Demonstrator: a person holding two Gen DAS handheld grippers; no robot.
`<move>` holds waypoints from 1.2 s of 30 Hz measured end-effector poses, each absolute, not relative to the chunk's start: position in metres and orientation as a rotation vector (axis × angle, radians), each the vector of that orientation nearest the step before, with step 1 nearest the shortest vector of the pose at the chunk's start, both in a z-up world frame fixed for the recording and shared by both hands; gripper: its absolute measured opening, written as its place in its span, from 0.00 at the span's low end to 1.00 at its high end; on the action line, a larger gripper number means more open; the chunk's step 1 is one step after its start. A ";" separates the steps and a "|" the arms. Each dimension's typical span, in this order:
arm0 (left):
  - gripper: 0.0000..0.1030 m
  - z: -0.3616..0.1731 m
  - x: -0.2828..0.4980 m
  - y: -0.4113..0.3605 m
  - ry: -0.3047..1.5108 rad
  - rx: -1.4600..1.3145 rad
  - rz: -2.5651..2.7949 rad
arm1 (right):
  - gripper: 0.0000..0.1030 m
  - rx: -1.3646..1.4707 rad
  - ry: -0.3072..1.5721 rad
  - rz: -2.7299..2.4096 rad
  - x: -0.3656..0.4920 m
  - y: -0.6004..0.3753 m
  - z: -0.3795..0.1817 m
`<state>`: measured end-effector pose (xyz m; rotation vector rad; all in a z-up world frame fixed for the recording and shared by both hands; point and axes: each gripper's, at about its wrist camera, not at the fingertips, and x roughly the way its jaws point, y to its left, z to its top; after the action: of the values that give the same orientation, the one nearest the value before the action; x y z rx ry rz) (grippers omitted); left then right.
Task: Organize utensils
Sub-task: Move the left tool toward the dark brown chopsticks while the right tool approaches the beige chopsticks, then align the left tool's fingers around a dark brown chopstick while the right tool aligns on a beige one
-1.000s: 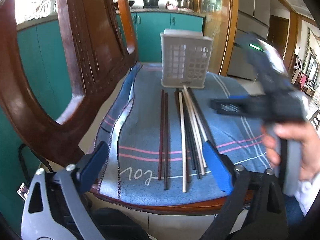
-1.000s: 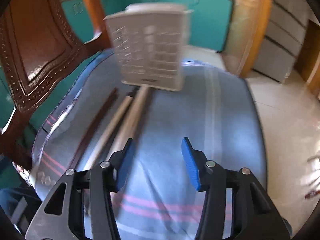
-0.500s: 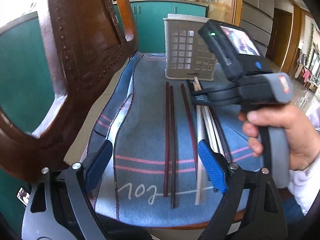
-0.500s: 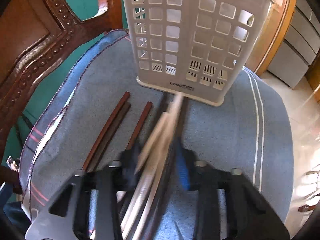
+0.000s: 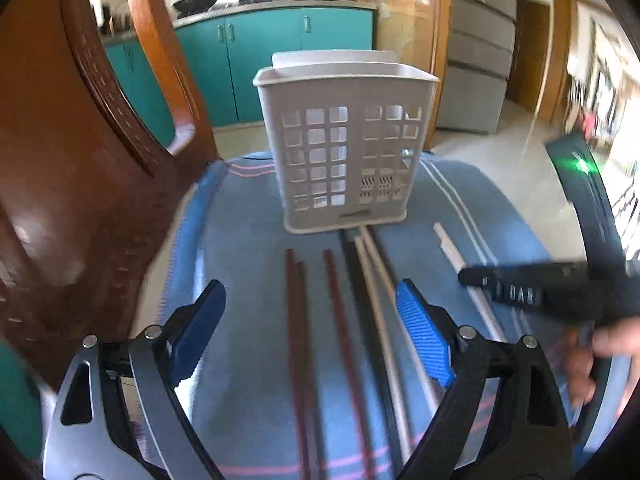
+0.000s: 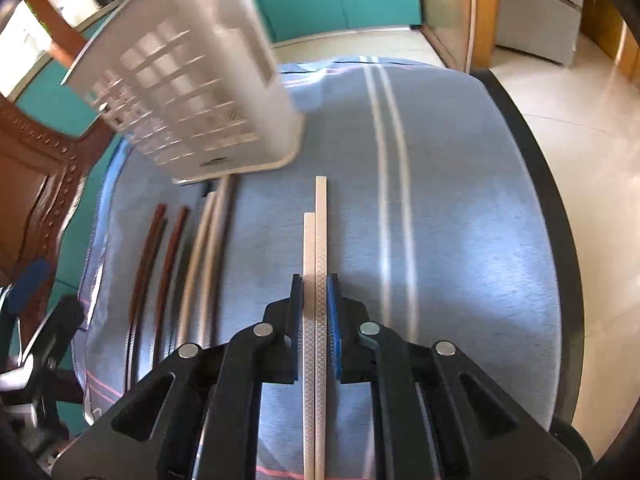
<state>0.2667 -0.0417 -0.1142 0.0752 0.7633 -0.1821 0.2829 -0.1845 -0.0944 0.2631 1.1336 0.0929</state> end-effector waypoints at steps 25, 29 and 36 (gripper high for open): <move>0.76 -0.182 0.311 -0.028 0.975 -0.063 -0.136 | 0.51 0.081 0.965 0.066 0.278 -0.168 -0.098; 0.34 -0.180 0.313 -0.015 0.959 -0.146 -0.160 | 0.51 0.086 0.960 0.064 0.285 -0.165 -0.100; 0.13 -0.186 0.317 0.001 0.970 -0.218 -0.170 | 0.52 0.082 0.952 0.057 0.281 -0.165 -0.099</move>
<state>0.3173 0.0005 -0.1858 -0.2176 0.9698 -0.1702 0.2812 -0.1655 -0.0985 0.0825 0.9519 0.0567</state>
